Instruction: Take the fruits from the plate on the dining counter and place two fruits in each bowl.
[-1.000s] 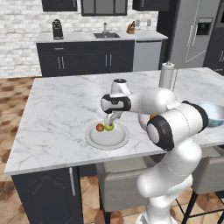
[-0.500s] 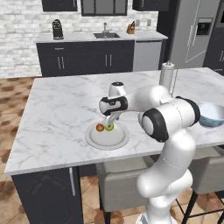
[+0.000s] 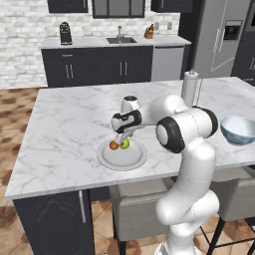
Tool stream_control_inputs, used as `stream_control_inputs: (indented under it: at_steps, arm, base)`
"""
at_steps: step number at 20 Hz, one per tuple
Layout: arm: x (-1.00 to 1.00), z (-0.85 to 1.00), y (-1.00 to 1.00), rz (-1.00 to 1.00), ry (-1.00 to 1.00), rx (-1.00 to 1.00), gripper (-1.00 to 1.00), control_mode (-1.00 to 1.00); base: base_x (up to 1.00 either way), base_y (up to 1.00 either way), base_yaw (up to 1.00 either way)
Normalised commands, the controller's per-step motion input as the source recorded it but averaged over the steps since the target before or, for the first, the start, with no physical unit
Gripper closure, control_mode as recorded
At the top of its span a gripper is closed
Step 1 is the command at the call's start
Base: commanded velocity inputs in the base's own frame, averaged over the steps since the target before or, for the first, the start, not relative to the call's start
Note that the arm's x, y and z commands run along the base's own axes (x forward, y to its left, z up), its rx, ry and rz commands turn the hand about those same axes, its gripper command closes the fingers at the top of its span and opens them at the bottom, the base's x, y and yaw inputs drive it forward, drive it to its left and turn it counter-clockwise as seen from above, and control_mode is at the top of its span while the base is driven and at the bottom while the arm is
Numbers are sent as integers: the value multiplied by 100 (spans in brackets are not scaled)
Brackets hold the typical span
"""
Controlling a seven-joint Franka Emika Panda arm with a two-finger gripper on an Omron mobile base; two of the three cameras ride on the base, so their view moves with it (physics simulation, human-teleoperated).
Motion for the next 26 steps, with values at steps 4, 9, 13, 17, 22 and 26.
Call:
stream_control_inputs:
  at_steps: [4, 9, 13, 17, 22, 26]
  arm:
    - [23, -17, 17, 0, 0, -1, -100, -100]
    - [20, -23, 13, 0, 0, -1, -100, -100]
    - [-4, -14, -2, 0, 0, 0, -100, -100]
    - [-16, -3, 0, 0, 0, 0, -100, -100]
    - [-28, 0, 0, 0, 0, 0, -100, -100]
    - [-24, -2, -1, 0, 0, 0, -100, -100]
  base:
    - [0, 0, 0]
    - [0, 0, 0]
    - [0, 0, 0]
    - [0, 0, 0]
    - [0, 0, 0]
    - [0, 0, 0]
